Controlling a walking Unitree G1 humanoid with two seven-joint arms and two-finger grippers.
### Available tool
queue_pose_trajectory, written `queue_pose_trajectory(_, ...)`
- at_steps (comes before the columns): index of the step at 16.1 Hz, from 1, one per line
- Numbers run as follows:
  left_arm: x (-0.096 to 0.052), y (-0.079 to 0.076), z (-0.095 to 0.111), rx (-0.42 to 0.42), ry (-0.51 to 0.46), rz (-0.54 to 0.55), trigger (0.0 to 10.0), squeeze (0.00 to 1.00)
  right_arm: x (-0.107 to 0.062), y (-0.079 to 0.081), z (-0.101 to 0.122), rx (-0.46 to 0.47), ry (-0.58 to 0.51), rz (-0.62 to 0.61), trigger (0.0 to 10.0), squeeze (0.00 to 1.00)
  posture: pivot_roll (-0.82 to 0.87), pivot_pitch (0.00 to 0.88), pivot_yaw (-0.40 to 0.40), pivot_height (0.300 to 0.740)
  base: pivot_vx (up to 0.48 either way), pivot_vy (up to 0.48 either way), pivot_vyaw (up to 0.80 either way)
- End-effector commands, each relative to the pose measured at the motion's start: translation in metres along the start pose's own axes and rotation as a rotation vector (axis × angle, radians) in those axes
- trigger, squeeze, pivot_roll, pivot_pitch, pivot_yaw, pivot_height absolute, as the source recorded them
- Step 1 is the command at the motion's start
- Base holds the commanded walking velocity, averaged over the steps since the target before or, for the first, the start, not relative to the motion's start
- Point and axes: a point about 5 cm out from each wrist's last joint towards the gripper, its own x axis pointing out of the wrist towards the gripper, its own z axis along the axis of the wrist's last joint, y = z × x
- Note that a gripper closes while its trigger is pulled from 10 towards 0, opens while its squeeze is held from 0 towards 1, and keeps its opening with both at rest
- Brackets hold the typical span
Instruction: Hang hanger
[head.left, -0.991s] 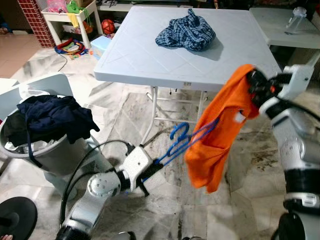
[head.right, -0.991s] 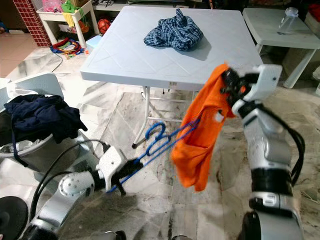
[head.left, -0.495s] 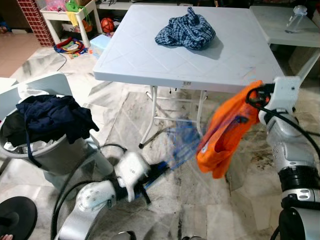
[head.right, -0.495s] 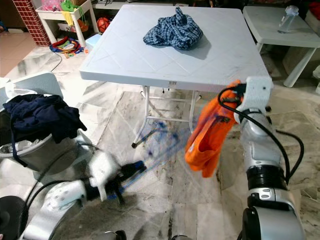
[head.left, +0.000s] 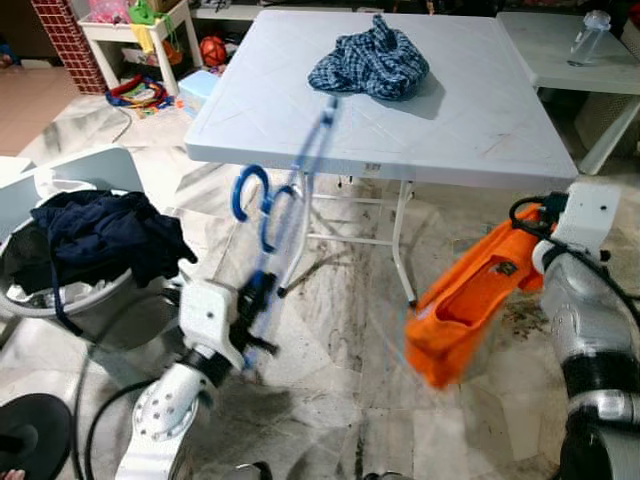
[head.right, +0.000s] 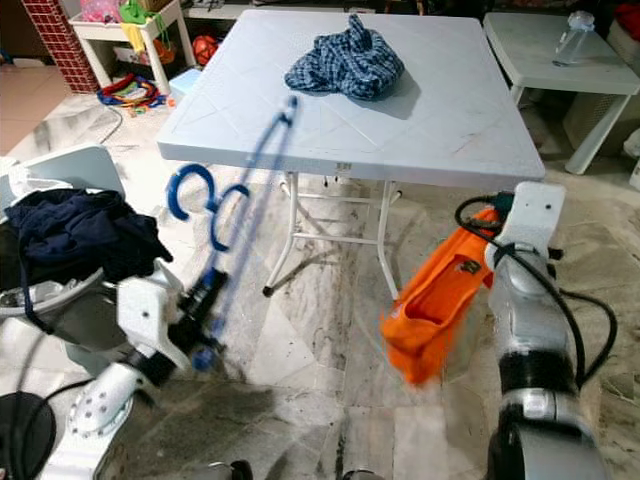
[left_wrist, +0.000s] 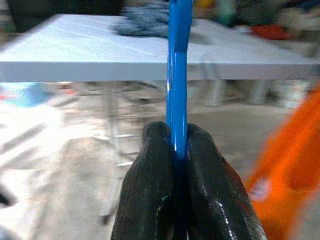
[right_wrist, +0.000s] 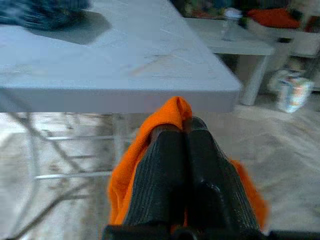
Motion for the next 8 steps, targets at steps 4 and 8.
queue_pose_trajectory(4,0.004,0.001,-0.001,0.033,0.029,0.091,10.0,0.00,-0.022,0.024,0.017,0.092,-0.167,0.202,0.0,0.00,0.03,0.086,-0.022,0.740,0.000,0.000,0.00)
queue_pose_trajectory(8,0.015,0.005,0.018,0.029,-0.058,0.146,10.0,0.00,-0.045,0.046,0.047,0.176,-0.343,0.331,0.0,0.00,0.03,0.074,-0.016,0.740,0.000,0.000,0.00)
